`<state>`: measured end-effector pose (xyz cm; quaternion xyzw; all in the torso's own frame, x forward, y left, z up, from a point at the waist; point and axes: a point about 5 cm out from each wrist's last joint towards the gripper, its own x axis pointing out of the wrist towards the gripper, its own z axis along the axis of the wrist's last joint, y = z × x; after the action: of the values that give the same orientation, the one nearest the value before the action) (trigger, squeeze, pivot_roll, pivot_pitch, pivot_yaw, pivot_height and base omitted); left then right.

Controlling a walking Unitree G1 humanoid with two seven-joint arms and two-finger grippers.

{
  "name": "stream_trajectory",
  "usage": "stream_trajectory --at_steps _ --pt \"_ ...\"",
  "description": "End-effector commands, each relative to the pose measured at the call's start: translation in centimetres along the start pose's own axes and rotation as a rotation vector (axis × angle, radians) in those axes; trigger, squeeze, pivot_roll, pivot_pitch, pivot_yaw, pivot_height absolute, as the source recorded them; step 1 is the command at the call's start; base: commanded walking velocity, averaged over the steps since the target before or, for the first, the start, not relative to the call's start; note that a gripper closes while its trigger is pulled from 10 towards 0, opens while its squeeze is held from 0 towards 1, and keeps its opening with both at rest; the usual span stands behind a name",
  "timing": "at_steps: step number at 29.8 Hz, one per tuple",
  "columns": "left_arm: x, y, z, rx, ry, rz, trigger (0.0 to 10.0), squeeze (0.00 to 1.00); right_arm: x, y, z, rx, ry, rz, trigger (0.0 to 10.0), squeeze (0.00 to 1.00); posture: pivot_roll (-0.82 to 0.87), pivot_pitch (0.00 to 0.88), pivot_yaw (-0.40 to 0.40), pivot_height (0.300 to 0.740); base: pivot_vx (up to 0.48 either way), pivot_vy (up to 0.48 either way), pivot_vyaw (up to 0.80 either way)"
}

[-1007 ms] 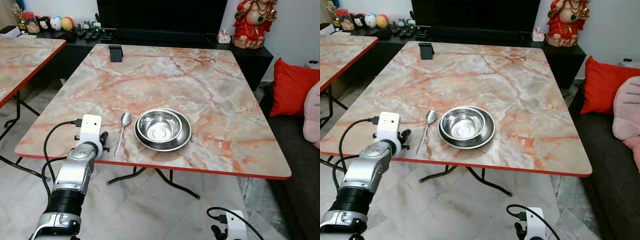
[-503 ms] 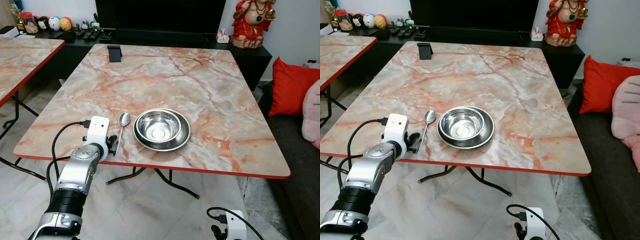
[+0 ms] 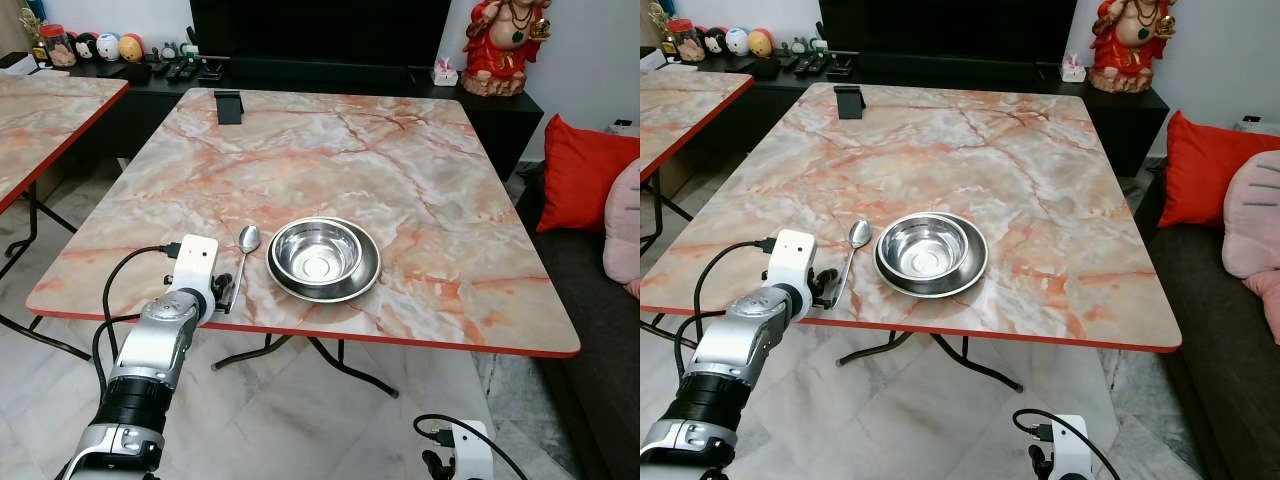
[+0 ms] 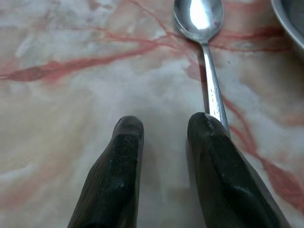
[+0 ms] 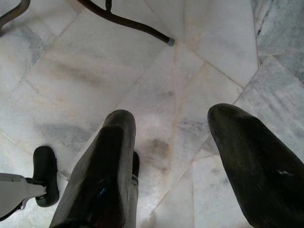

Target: Setting the table

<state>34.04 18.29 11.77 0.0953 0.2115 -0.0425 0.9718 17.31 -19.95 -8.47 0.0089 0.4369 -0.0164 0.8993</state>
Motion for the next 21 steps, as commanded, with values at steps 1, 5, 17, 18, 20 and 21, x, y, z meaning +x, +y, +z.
stream_trajectory --at_steps 1,5,17,18,20,21 --pt "0.04 0.07 0.02 0.026 0.017 0.0 10.0 0.0 -0.05 -0.1 -0.24 0.005 0.012 -0.003 10.0 0.0 0.02 0.0 -0.056 0.74 0.0 0.0 0.0" --pt "0.02 -0.05 -0.21 0.035 0.028 -0.009 10.0 0.0 -0.05 -0.11 -0.24 0.004 0.012 -0.003 10.0 0.0 0.02 0.0 -0.056 0.74 0.0 0.0 0.0" --pt "-0.01 0.03 -0.29 0.046 0.032 0.01 10.0 0.0 -0.06 -0.14 -0.26 0.004 0.013 -0.003 10.0 0.0 0.03 0.0 -0.056 0.74 0.0 0.0 0.0" --pt "-0.02 0.06 -0.3 0.047 0.033 0.011 10.0 0.0 -0.06 -0.14 -0.27 0.004 0.013 -0.003 10.0 0.0 0.03 0.0 -0.056 0.74 0.0 0.0 0.0" --pt "-0.04 0.19 -0.27 0.047 0.031 0.017 10.0 0.0 -0.06 -0.13 -0.26 0.004 0.013 -0.003 10.0 0.0 0.03 0.0 -0.056 0.74 0.0 0.0 0.0" --pt "-0.04 0.19 -0.27 0.047 0.031 0.017 10.0 0.0 -0.06 -0.13 -0.26 0.004 0.013 -0.003 10.0 0.0 0.03 0.0 -0.056 0.74 0.0 0.0 0.0"
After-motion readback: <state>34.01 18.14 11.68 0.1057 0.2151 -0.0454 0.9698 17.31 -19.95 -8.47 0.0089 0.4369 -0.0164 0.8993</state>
